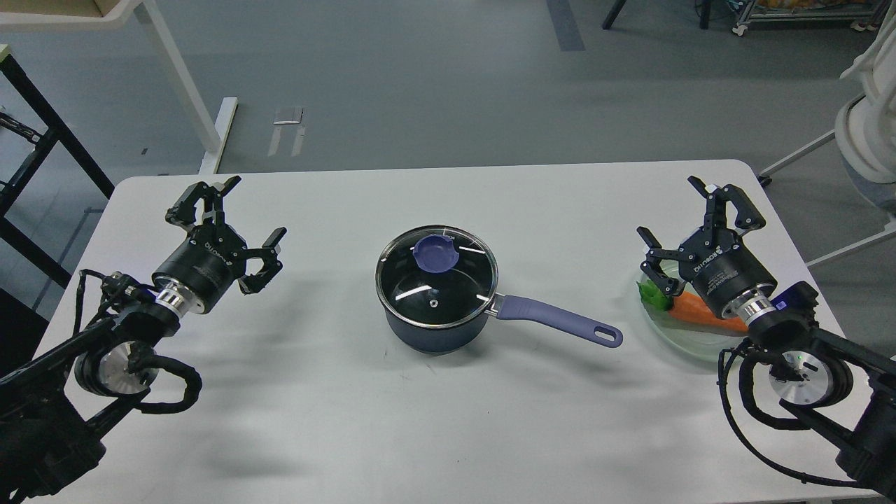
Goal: Open pot lid
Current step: 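Raise the right gripper up and away from the plate, then lower the right gripper onto the purple pot handle and grasp it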
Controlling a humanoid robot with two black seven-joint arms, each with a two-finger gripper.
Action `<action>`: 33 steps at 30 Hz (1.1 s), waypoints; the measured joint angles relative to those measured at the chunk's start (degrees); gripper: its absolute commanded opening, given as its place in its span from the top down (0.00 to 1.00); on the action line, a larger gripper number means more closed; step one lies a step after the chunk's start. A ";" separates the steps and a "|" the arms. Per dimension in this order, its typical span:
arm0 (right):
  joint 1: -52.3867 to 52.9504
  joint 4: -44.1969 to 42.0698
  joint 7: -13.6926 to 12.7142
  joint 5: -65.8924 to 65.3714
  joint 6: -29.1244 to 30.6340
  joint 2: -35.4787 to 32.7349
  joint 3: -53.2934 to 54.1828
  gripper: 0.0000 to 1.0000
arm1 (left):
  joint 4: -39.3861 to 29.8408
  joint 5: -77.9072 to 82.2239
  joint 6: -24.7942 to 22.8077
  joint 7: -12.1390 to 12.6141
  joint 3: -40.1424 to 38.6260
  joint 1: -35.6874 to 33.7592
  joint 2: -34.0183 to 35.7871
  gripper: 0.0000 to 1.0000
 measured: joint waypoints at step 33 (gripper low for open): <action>51.20 20.03 0.01 -71.77 -13.74 -19.49 -44.44 0.00 | 1.67 -0.01 -0.49 -0.01 0.72 -4.26 4.28 0.01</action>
